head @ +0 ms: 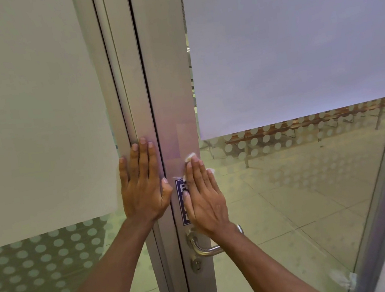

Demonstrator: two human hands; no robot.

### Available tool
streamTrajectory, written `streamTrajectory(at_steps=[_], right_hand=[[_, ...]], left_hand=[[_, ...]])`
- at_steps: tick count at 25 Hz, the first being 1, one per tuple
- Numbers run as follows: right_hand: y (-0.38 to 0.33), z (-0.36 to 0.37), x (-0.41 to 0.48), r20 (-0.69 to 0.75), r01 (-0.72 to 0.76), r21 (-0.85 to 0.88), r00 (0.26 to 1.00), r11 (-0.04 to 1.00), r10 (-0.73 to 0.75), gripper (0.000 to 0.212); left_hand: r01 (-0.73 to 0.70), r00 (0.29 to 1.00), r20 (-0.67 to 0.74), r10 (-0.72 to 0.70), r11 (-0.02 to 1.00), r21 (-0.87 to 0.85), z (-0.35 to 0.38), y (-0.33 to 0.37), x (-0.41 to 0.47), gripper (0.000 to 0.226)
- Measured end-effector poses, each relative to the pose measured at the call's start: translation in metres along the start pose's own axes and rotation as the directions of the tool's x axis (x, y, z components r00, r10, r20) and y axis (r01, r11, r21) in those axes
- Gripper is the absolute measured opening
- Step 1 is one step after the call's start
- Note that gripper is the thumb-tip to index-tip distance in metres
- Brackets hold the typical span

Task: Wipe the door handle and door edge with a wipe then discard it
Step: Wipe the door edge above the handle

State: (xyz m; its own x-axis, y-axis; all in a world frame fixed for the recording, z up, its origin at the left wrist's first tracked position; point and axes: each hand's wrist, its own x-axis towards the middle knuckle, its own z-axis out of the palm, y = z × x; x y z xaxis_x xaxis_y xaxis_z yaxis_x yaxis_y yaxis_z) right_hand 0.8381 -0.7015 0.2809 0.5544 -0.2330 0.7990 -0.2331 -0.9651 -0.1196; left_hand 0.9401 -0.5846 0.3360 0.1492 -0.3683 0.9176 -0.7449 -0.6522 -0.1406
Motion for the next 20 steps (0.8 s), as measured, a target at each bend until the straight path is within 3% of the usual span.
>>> streamTrajectory(at_steps=[2,4,7,11,13,16,20], right_hand=[[-0.014,0.003,0.004,-0.030,-0.126,0.113,0.991,0.986,0.130,0.068],[-0.033,0.011,0.004,0.006,-0.039,0.163,0.999,0.986,0.038,0.066],[-0.028,0.014,0.004,0.016,0.119,0.088,0.993,0.989,-0.121,0.064],[-0.008,0.006,0.007,-0.062,0.022,0.033,0.998,0.999,-0.020,0.067],[0.001,0.007,0.010,-0.047,0.046,0.034,0.998,0.998,-0.044,0.067],[0.030,0.013,-0.007,0.102,0.276,-0.072,0.958,0.959,-0.268,0.068],[0.078,0.014,-0.040,0.349,0.595,-0.193,0.785,0.780,-0.513,0.067]], left_hand=[[0.002,1.000,0.006,-0.002,1.000,0.008,-0.001,0.000,0.000,0.083],[0.009,1.000,0.019,-0.009,1.000,0.007,-0.002,0.000,0.000,0.080],[0.021,0.999,0.034,-0.021,1.000,-0.013,-0.005,0.001,0.001,0.078],[0.019,0.999,0.045,-0.019,1.000,-0.017,-0.006,0.000,0.000,0.084],[0.017,0.999,0.046,-0.016,1.000,-0.012,-0.006,0.001,0.000,0.085],[0.011,0.999,0.040,-0.011,1.000,-0.007,-0.003,-0.001,0.000,0.086],[0.000,1.000,0.030,-0.001,1.000,0.023,-0.002,-0.001,0.000,0.088]])
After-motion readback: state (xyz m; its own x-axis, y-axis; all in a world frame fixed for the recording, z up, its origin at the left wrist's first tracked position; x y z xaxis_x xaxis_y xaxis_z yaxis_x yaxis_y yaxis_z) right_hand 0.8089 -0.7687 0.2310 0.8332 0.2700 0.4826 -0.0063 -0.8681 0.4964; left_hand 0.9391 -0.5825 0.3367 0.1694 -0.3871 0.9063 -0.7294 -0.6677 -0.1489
